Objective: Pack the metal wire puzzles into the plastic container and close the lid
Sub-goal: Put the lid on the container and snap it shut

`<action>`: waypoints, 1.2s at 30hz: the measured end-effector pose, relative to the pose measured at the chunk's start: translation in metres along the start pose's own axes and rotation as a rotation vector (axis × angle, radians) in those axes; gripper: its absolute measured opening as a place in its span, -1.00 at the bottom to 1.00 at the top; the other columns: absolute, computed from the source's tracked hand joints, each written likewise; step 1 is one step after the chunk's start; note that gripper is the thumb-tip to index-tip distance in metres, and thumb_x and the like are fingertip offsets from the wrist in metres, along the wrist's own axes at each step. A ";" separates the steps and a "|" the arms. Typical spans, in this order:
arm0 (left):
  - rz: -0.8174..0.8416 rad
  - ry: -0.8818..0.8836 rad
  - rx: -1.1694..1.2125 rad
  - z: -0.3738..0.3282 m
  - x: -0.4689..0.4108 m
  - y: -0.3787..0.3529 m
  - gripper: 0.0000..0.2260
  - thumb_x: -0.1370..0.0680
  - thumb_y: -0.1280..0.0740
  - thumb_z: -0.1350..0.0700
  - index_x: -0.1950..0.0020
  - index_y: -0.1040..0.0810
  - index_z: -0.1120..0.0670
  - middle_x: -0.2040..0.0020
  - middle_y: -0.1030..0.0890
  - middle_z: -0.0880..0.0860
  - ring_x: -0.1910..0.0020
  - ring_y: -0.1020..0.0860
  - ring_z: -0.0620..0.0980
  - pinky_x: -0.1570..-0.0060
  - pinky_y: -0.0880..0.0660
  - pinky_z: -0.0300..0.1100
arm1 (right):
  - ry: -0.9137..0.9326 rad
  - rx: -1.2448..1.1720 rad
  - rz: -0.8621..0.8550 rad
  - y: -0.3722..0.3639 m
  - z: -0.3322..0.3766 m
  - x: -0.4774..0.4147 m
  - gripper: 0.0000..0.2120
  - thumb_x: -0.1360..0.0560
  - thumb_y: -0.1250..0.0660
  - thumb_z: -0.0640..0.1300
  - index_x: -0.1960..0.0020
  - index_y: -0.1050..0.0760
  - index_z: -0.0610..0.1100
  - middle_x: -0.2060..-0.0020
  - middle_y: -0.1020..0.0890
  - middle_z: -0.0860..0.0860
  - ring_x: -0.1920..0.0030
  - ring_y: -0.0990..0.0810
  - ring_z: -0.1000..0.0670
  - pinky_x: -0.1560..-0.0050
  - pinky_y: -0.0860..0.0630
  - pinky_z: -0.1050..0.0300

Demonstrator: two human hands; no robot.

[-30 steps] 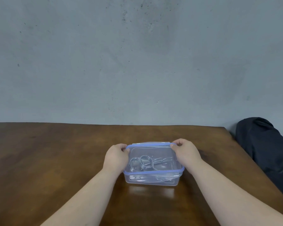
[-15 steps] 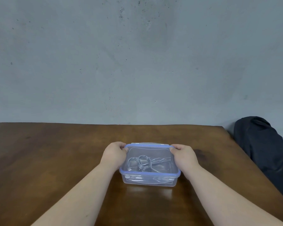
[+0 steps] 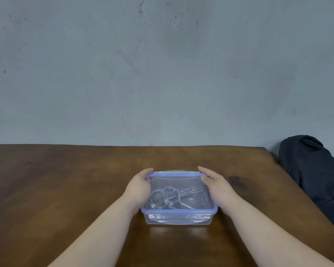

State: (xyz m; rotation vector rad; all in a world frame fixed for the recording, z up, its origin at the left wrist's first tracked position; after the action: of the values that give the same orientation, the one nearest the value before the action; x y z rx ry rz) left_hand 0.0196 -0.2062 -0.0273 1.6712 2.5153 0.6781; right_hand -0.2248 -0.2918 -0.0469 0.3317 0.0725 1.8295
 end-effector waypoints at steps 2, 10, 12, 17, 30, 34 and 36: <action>0.037 0.020 0.119 0.004 0.000 -0.005 -0.56 -0.63 -0.17 0.24 -0.48 -0.43 -0.06 -0.25 -0.63 -0.02 -0.05 -0.68 -0.01 0.06 -0.59 -0.19 | -0.017 -0.167 0.059 -0.006 -0.006 -0.004 -0.63 -0.70 -0.15 -0.19 -0.41 -0.53 0.08 -0.22 -0.70 -0.05 -0.16 -0.70 -0.11 -0.25 -0.58 -0.13; 0.162 0.056 0.535 0.010 0.003 -0.015 -0.58 -0.60 -0.17 0.37 -0.33 -0.54 -0.01 -0.16 -0.68 0.14 0.04 -0.71 0.10 0.05 -0.65 -0.02 | -0.034 -0.601 0.157 -0.018 -0.013 -0.003 -0.59 -0.61 -0.18 -0.34 -0.30 -0.63 -0.03 -0.17 -0.70 -0.26 -0.08 -0.71 -0.28 -0.05 -0.59 -0.13; 0.167 -0.010 0.282 0.011 -0.002 -0.012 -0.56 -0.55 -0.24 0.22 -0.40 -0.49 -0.08 -0.41 -0.52 0.09 -0.26 -0.59 0.12 -0.27 -0.53 0.08 | -0.022 -0.526 0.193 -0.017 -0.010 -0.003 -0.61 -0.60 -0.21 -0.29 -0.32 -0.61 0.00 -0.26 -0.66 -0.21 -0.19 -0.67 -0.25 -0.15 -0.57 -0.15; 0.397 -0.384 -0.775 -0.022 0.017 -0.025 -0.04 -0.40 -0.36 -0.37 -0.65 0.02 -0.07 -0.60 0.18 -0.20 -0.59 0.32 -0.11 -0.59 0.09 0.09 | 0.346 0.667 0.320 -0.008 0.027 0.005 -0.16 -0.44 -0.30 0.44 -0.60 -0.19 0.10 -0.62 -0.11 0.19 -0.62 0.17 0.13 -0.61 0.05 -0.19; 0.457 -0.409 -1.247 -0.038 0.034 -0.042 0.15 -0.25 -0.43 -0.24 -0.64 0.19 -0.05 -0.61 0.05 0.02 -0.58 0.15 0.06 -0.45 -0.33 0.08 | 0.368 1.458 0.518 -0.052 0.053 0.031 0.17 -0.27 -0.45 0.35 -0.62 0.22 0.15 -0.58 -0.11 -0.09 -0.59 0.03 -0.19 -0.56 0.23 -0.32; 0.385 -0.425 -1.184 -0.032 0.042 -0.042 0.05 -0.35 -0.36 -0.20 -0.64 0.23 -0.01 -0.66 0.23 0.01 -0.61 0.31 0.03 -0.52 -0.20 0.01 | 0.340 1.286 0.435 -0.047 0.041 0.043 0.14 -0.31 -0.43 0.29 -0.63 0.22 0.11 -0.66 0.19 0.01 -0.61 0.35 -0.02 -0.59 0.10 -0.28; 0.338 -0.464 -1.139 -0.027 0.046 -0.041 0.02 -0.39 -0.32 -0.23 -0.65 0.21 0.04 -0.66 0.26 0.02 -0.60 0.33 0.02 -0.55 -0.14 -0.02 | 0.371 1.210 0.369 -0.044 0.038 0.050 0.12 -0.33 -0.42 0.27 -0.65 0.19 0.07 -0.65 0.25 0.08 -0.58 0.40 0.08 -0.59 -0.09 -0.12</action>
State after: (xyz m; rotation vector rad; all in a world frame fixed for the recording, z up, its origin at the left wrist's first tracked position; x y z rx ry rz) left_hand -0.0430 -0.1875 -0.0094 1.4777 1.1047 1.2243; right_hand -0.1856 -0.2365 -0.0107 0.8660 1.4862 1.9932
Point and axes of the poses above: each hand's wrist, its own x-axis away from the middle knuckle, its own y-axis out of the back of the hand, z = x × y, the point moved 8 cm from there along -x, towards the middle knuckle
